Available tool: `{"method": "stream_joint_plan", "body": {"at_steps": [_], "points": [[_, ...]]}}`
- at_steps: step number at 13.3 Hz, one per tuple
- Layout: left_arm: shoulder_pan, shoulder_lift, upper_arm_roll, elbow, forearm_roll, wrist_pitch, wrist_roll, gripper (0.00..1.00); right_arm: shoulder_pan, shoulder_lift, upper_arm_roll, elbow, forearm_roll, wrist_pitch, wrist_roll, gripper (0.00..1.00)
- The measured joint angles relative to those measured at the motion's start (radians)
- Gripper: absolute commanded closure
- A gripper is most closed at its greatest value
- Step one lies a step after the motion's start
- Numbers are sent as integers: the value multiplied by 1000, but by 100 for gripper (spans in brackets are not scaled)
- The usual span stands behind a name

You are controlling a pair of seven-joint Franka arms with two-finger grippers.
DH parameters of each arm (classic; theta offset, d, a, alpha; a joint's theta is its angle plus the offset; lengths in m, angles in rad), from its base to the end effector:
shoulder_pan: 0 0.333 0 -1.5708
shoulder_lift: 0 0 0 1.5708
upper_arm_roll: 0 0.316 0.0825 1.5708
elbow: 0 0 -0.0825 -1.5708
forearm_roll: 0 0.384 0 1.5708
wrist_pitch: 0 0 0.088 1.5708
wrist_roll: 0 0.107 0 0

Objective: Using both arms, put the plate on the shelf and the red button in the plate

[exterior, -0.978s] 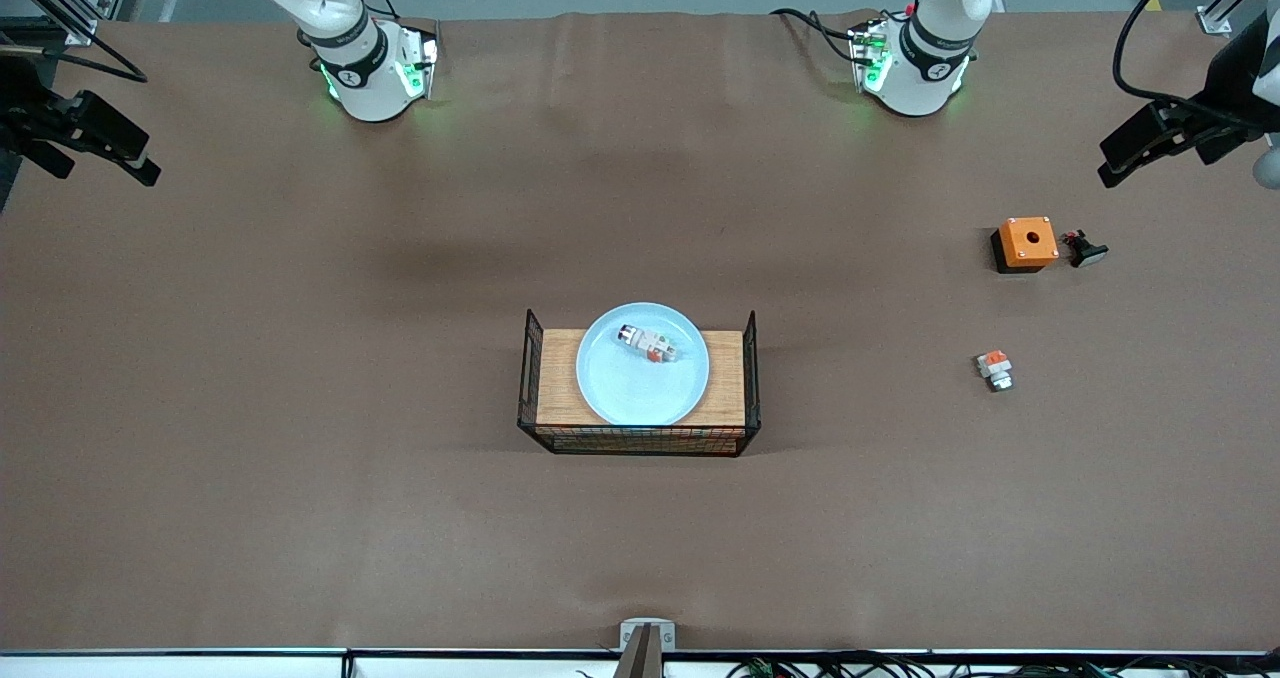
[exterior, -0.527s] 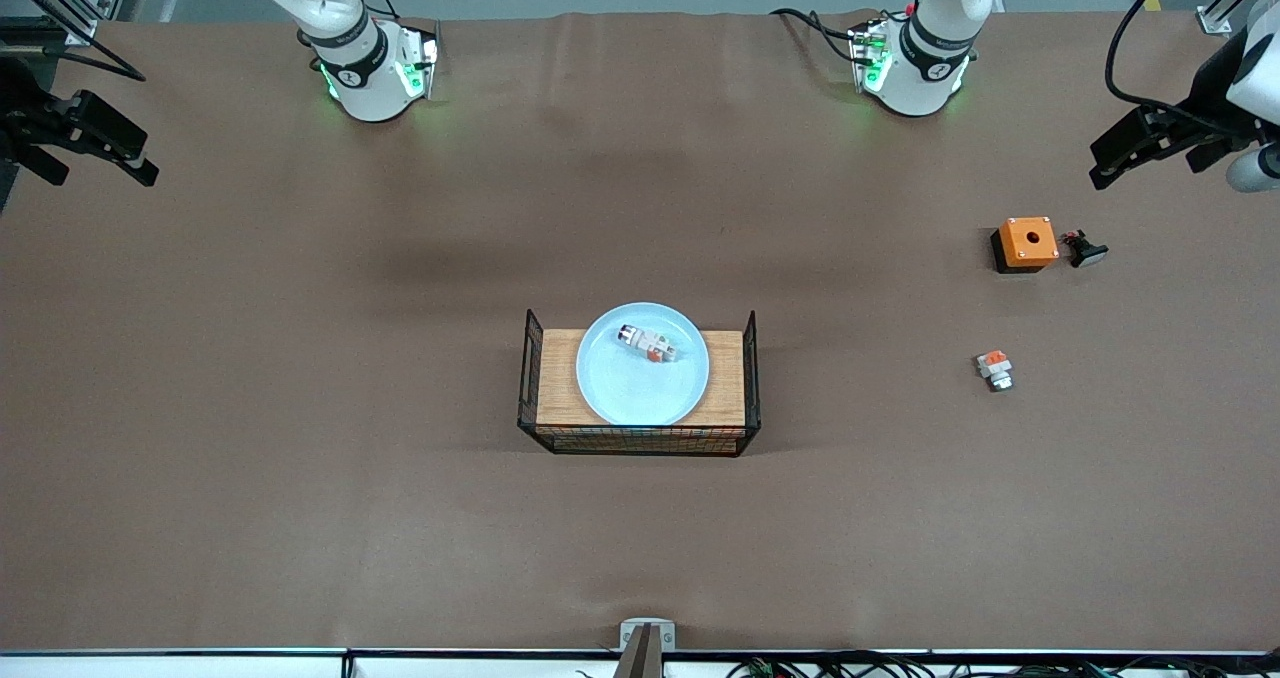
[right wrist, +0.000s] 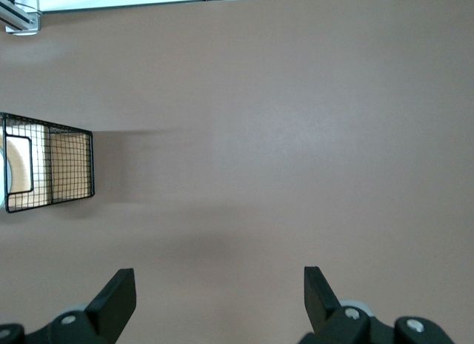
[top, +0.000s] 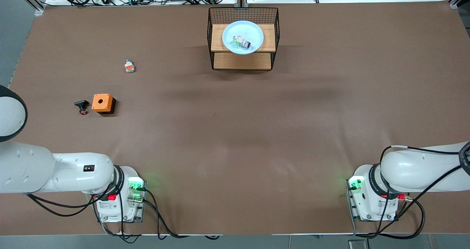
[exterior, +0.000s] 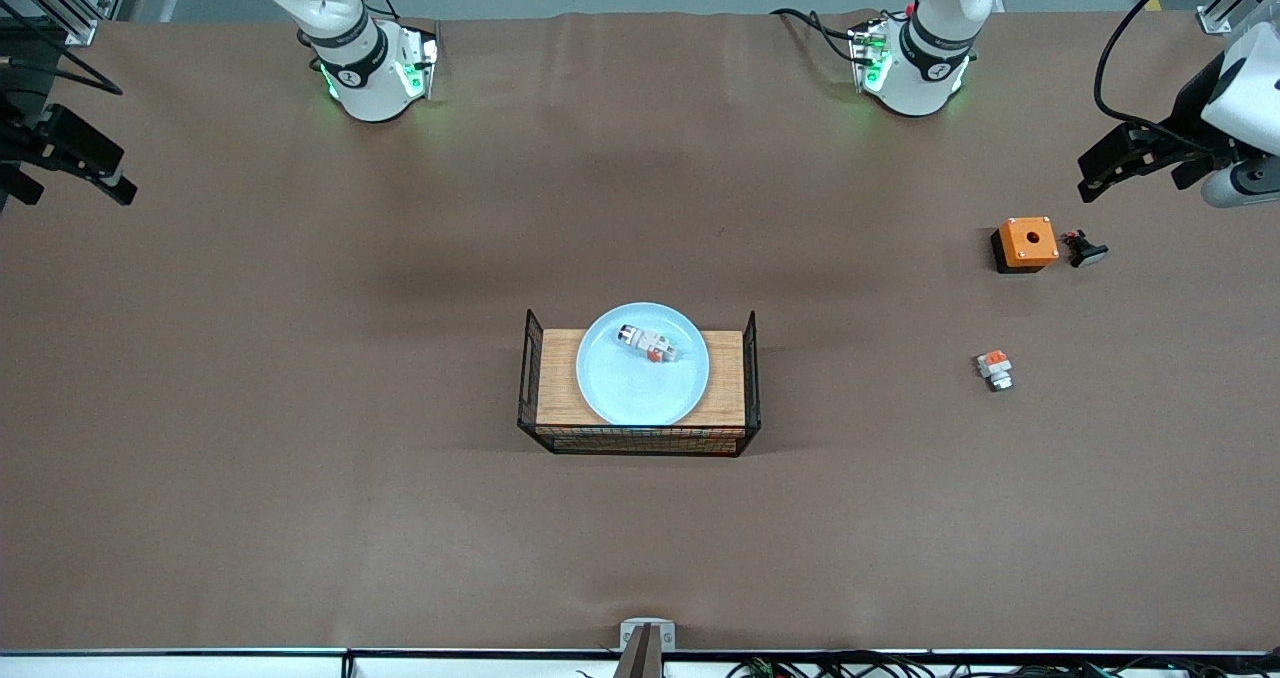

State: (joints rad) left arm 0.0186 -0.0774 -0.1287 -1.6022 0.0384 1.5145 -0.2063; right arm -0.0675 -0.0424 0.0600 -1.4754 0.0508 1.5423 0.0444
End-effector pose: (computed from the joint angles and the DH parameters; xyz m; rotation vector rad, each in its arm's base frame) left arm 0.5217 -0.0563 0.6464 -3.0884 -0.1524 0.0049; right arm 0.5372 0.0024 0.6900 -3.0861 0.0734 -0.1673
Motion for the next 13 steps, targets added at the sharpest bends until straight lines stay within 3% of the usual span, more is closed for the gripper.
{"method": "stream_joint_plan", "body": {"at_steps": [13], "points": [[-2, -1, -14, 4, -52, -7, 10, 0, -1, 76, -3, 25, -10, -5, -11, 0]]}}
